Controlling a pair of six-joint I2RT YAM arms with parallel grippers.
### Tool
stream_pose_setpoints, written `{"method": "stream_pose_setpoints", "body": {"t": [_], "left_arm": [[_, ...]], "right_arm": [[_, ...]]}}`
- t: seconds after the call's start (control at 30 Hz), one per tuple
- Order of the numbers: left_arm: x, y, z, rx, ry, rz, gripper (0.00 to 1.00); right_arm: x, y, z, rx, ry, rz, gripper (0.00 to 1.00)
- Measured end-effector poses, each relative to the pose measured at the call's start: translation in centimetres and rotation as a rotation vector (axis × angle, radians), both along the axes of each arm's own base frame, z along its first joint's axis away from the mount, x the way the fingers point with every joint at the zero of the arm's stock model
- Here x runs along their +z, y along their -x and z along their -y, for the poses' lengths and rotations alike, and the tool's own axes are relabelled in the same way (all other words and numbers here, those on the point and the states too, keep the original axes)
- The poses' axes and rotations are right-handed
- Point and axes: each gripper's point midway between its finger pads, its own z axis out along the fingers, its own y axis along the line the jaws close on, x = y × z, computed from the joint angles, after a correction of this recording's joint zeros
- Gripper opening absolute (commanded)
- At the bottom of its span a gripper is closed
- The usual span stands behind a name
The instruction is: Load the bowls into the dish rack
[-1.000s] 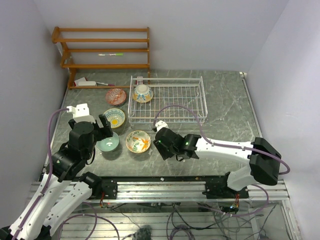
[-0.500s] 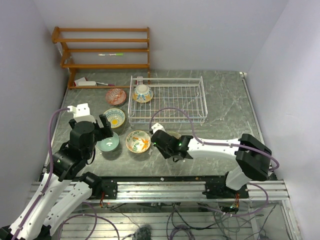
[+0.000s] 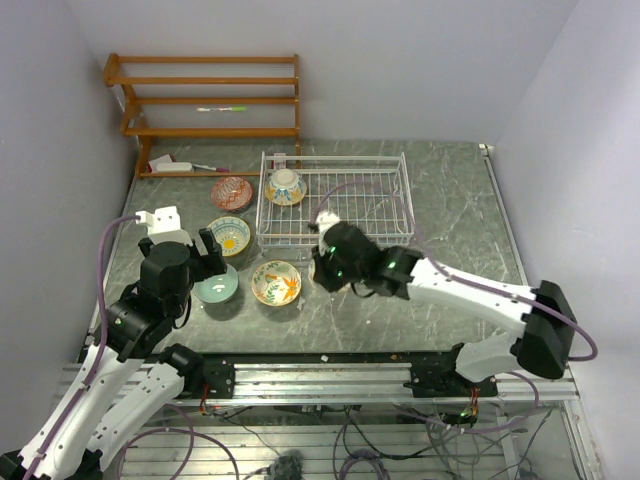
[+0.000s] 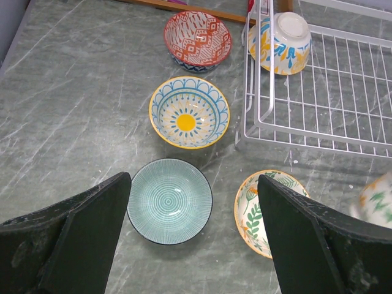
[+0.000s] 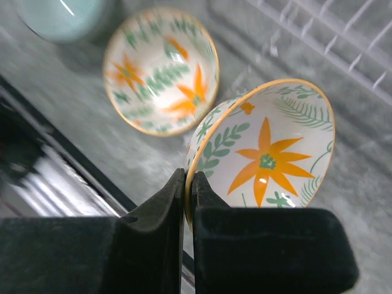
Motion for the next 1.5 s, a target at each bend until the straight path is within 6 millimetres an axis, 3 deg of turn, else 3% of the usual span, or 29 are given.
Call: {"method": "stream_pose_setpoints", "body": {"t": [0.2, 0.33, 0.43, 0.63, 0.93, 1.5], "left_arm": [[0.0, 0.0, 0.0, 0.000, 0.000, 0.000, 0.95], [0.0, 0.0, 0.0, 0.000, -0.001, -0.001, 0.95], [0.0, 0.0, 0.0, 0.000, 0.000, -0.001, 0.95], [0.0, 0.0, 0.0, 0.000, 0.000, 0.000, 0.95], [0.0, 0.0, 0.0, 0.000, 0.001, 0.001, 0.95], [0.0, 0.0, 0.0, 0.000, 0.000, 0.001, 0.95]], "right_arm": [[10.2, -4.3, -1.8, 0.003, -0.370, 0.037, 0.00], [13.8, -6.7, -2.9, 0.034, -0.546, 0.030, 0.00], [14.5, -10.1, -2.7, 0.008, -0.637, 0.011, 0.00], [13.8, -17.8, -2.4, -0.064, -0.735, -0.010, 0.00], [10.9, -25.0, -0.9, -0.183, -0.896, -0.060, 0.00], [4.2, -27.5, -0.6, -0.378, -1.050, -0.152, 0.00]]}}
